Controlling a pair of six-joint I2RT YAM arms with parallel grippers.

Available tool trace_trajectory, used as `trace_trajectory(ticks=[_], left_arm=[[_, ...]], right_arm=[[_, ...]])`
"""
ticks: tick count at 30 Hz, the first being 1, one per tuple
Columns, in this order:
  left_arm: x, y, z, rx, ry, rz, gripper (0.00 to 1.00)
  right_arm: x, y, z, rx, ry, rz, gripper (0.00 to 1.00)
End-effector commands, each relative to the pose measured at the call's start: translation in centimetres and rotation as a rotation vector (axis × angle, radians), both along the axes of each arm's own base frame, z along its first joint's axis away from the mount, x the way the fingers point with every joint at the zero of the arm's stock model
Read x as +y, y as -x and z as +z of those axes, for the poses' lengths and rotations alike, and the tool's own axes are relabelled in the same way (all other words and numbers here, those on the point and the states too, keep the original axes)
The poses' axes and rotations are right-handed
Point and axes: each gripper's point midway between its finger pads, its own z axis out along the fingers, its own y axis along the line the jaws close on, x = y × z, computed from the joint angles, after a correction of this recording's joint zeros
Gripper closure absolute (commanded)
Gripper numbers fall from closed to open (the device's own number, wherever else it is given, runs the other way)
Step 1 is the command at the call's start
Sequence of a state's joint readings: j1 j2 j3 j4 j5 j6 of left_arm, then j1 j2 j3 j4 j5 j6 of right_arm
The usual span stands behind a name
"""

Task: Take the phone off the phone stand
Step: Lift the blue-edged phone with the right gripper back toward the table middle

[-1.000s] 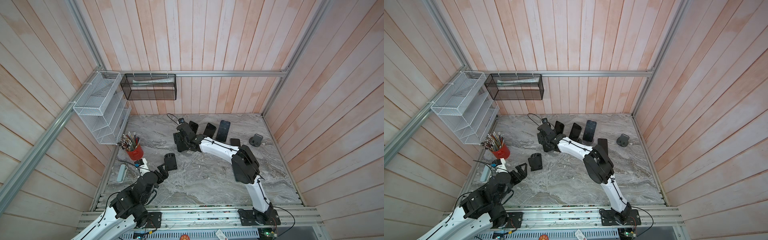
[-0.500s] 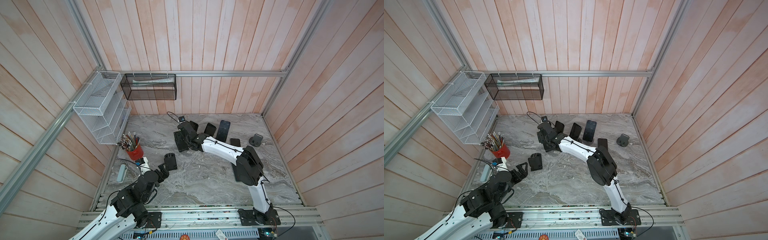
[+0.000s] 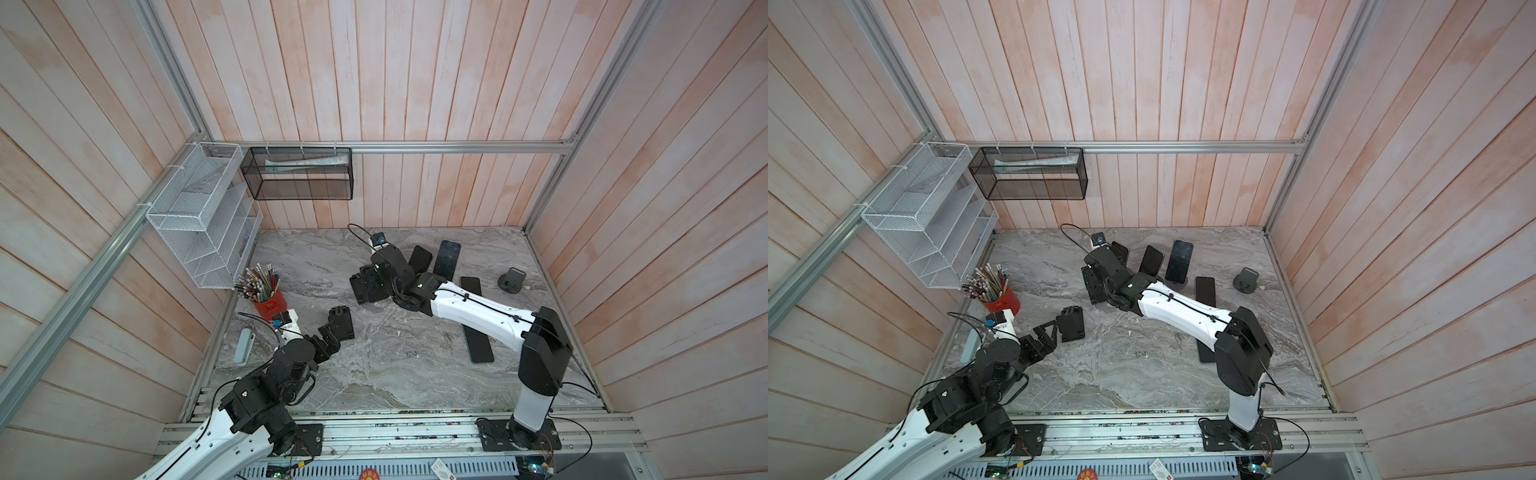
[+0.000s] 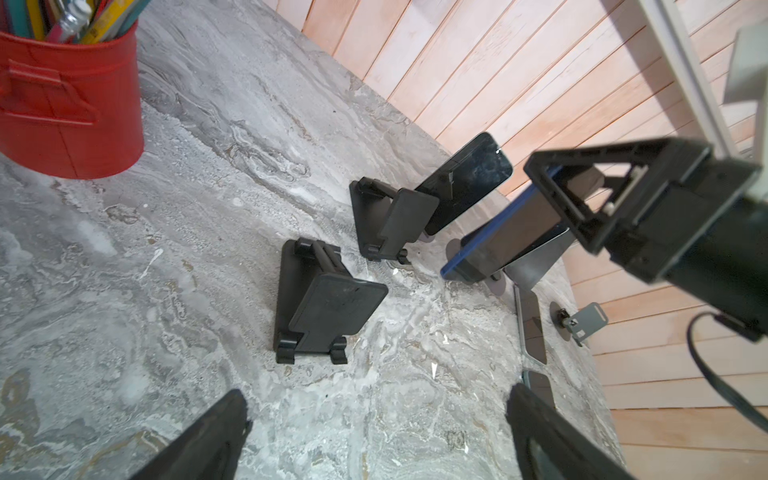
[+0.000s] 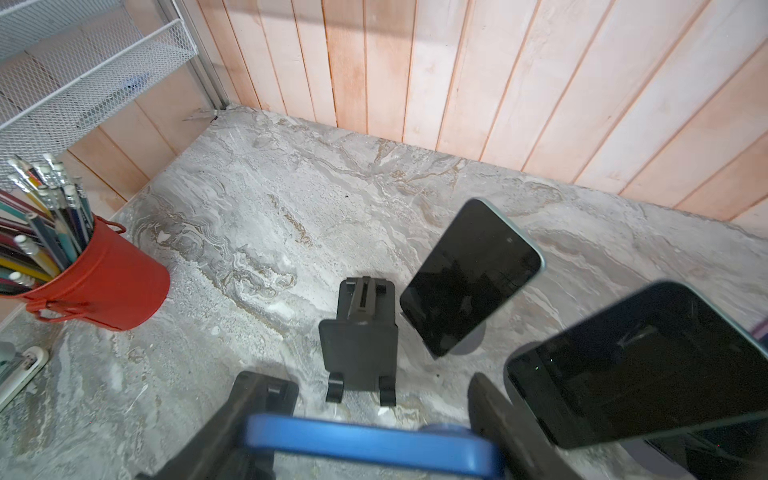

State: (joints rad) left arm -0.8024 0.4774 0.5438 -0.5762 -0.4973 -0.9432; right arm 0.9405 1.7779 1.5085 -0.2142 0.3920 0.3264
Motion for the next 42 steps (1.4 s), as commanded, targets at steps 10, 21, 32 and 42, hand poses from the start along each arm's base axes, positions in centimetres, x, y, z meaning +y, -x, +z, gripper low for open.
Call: trace_trajectory(ticks=[10,21,32,42], left_arm=[[-1.5,-0.5,2.2,-0.077,0.024,-0.068,0.01],[-2.7,-1.0,3.0,-0.092,-0.004,-0.116,0.01],[-5.1,-1.6,1.1,-0.025,0.027,-0.171,0.01],[-5.9,-1.9,0.7,-0.018,0.061,-0.178,0.01]], right_arm=[[-9.8,5.9,-2.3,0.106,0.023,-0.134,0.27],[-17.2,9.7,-8.4,0.234,0.073,-0.225,0.27],[-20.4,9.8,-10.8,0.308,0.054,-0.249,0.28],[-21.1,9.4,-12.6,0.363,0.050,-0.251,0.29]])
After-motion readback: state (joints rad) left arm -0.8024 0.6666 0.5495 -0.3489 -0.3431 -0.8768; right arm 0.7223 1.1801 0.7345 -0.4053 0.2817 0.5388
